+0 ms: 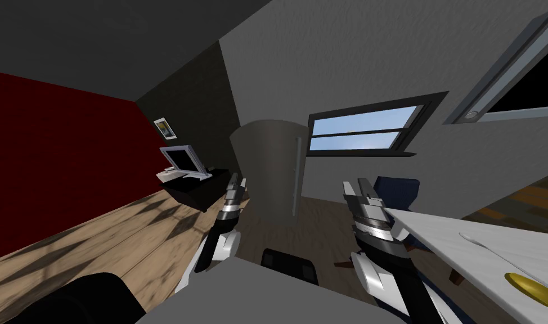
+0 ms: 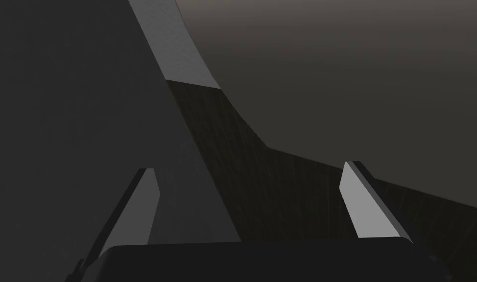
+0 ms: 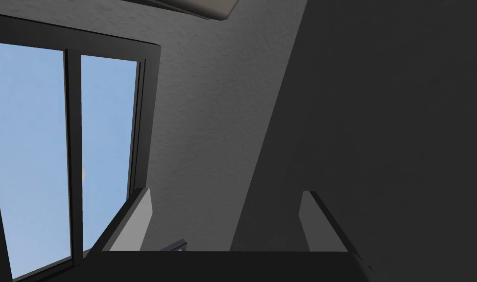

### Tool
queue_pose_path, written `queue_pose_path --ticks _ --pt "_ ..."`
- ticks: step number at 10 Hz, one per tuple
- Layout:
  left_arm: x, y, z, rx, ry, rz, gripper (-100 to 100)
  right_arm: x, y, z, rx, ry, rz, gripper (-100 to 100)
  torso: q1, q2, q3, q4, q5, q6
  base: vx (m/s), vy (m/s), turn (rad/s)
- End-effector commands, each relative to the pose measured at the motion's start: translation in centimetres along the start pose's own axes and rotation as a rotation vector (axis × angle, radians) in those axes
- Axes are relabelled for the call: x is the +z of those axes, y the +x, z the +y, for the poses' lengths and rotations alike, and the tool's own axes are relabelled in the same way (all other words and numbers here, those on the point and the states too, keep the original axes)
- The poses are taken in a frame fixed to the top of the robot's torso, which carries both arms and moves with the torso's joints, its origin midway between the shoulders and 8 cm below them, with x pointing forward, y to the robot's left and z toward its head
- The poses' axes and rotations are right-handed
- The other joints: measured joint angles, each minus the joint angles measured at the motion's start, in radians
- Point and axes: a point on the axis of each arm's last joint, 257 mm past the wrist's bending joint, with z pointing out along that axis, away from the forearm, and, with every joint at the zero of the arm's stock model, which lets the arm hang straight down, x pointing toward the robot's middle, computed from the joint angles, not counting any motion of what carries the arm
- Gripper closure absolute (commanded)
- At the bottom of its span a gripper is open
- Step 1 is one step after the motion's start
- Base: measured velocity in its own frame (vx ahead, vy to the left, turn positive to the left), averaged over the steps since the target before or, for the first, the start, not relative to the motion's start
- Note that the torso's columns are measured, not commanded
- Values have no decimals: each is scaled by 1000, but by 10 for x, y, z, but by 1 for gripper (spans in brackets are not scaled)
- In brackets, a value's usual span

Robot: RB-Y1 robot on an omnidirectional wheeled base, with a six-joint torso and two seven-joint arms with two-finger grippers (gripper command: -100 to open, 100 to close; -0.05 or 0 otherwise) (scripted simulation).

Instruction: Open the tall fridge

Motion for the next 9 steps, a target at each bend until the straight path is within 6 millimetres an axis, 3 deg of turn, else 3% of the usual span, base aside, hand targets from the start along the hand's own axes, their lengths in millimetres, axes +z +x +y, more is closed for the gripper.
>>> queue_pose_path --ticks 1,9 --pt "0 0 0 0 0 0 0 0 0 0 0 0 0 0 0 40 -82 41 0 0 0 0 0" --pt "0 0 0 0 0 0 0 0 0 0 0 0 0 0 0 618 -1234 617 0 0 0 0 0"
